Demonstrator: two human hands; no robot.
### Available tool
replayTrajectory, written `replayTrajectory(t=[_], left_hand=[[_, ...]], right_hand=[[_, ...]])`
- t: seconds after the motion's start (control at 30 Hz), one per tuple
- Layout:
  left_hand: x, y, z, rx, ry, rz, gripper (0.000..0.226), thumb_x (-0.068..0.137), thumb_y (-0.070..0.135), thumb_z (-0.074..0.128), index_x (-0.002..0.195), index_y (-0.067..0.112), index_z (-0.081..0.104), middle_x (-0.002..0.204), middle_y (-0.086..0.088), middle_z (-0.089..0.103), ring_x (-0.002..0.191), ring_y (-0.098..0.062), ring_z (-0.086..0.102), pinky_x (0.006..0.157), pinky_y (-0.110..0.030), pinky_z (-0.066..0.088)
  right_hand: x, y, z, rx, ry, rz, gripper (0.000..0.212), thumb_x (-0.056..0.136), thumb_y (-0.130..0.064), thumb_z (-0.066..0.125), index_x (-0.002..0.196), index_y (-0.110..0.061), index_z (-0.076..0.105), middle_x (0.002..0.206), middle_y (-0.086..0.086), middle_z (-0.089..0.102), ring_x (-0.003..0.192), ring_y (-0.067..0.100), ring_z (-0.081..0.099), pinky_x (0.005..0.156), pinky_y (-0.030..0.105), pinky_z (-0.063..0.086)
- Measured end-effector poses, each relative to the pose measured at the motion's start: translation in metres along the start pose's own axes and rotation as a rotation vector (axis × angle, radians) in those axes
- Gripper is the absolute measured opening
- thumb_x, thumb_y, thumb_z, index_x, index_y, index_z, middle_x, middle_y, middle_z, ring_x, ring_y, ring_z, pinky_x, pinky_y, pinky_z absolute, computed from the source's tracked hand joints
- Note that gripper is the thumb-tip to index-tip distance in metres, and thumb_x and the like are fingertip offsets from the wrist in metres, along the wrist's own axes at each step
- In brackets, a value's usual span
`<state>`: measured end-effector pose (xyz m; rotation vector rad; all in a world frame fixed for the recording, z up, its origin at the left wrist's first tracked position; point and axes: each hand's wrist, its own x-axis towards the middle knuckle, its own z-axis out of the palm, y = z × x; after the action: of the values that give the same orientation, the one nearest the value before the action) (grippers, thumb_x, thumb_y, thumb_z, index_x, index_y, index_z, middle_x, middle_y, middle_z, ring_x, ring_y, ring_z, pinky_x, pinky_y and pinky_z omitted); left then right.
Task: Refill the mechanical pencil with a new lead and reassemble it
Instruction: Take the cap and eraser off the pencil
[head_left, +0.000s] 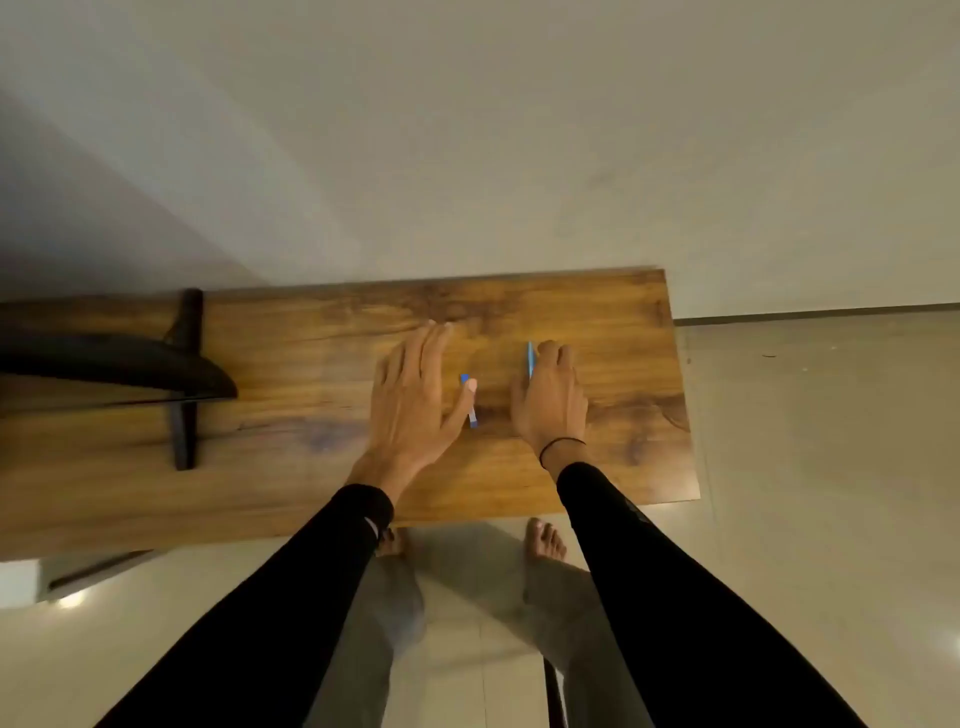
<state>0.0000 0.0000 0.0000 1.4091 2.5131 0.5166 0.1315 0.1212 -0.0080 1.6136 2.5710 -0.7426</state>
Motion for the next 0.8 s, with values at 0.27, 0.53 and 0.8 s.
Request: replayTrajectory(t=[0.27, 0.53, 0.8], left_hand=[[-0.004, 0.013, 0.062, -0.439, 0.154, -0.018, 0.031, 0.103, 0.035, 0.064, 0.122, 0.012, 0.072, 0.111, -0.002, 0.073, 0.093, -0.013, 0.066, 0.074, -0.032, 0.057], [-0.013, 0.011, 0.088, -0.724, 0.036, -0.094, 0.046, 0.097, 0.026, 0.072, 0.142, 0.03, 0.066, 0.117, 0.018, 0.076, 0.101, 0.001, 0.074, 0.08, -0.026, 0.067], [0.002, -0.013, 0.089, -0.581, 0.102, 0.122, 0.031, 0.111, 0.03, 0.055, 0.135, 0.023, 0.074, 0.111, 0.008, 0.08, 0.097, -0.008, 0.074, 0.081, -0.038, 0.06]], right_hand=[[0.024, 0.016, 0.026, 0.276, 0.052, 0.233, 0.014, 0.092, -0.023, 0.074, 0.095, -0.013, 0.064, 0.091, 0.007, 0.073, 0.088, 0.03, 0.071, 0.069, 0.033, 0.044], [0.009, 0.02, 0.047, 1.172, -0.076, 0.276, 0.012, 0.093, -0.005, 0.076, 0.088, 0.002, 0.067, 0.086, 0.029, 0.077, 0.066, 0.023, 0.075, 0.062, 0.035, 0.062], [0.012, 0.03, 0.049, 1.309, -0.059, 0.052, 0.016, 0.102, -0.012, 0.067, 0.104, 0.003, 0.065, 0.078, 0.016, 0.075, 0.062, 0.022, 0.073, 0.057, 0.031, 0.062]])
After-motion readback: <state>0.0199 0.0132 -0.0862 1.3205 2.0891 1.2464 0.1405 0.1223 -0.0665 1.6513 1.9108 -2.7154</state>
